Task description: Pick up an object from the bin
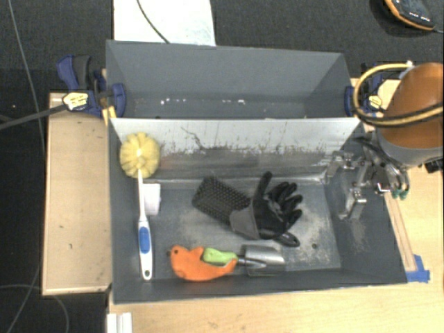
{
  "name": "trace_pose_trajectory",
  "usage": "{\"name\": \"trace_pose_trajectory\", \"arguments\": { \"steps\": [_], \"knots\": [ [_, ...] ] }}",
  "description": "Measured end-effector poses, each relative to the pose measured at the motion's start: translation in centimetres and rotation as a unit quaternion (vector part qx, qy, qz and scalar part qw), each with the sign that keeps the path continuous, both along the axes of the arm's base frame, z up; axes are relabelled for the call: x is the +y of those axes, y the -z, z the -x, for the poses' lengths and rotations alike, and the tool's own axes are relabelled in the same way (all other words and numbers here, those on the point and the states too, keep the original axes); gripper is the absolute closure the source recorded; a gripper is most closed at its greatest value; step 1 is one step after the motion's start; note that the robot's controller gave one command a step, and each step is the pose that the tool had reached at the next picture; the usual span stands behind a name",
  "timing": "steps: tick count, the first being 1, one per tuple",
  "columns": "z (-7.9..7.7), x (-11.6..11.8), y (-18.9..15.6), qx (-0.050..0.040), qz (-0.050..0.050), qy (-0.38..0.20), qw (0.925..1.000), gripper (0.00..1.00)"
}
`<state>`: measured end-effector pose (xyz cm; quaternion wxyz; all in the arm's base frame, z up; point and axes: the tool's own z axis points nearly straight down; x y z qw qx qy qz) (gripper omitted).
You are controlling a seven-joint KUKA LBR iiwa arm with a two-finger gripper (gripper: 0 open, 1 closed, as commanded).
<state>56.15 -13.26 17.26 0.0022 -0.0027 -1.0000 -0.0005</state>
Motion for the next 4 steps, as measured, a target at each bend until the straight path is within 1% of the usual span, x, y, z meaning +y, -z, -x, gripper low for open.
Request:
{"name": "trace_pose_trajectory", "arguments": {
  "steps": [1, 2, 3, 4],
  "knots": [
    [-0.2, 0.1, -0.5, -0.0039, 0.001, -0.003, 1.0, 0.0],
    [-0.5, 6.3, 7.9, -0.0041, 0.0, -0.16, 0.9871, 0.0],
    [-2.4, 10.8, 0.7, -0.009, 0.001, -0.084, 0.9964, 0.0],
    [0.2, 13.6, 6.3, -0.0048, -0.001, -0.404, 0.915, 0.0]
  ]
}}
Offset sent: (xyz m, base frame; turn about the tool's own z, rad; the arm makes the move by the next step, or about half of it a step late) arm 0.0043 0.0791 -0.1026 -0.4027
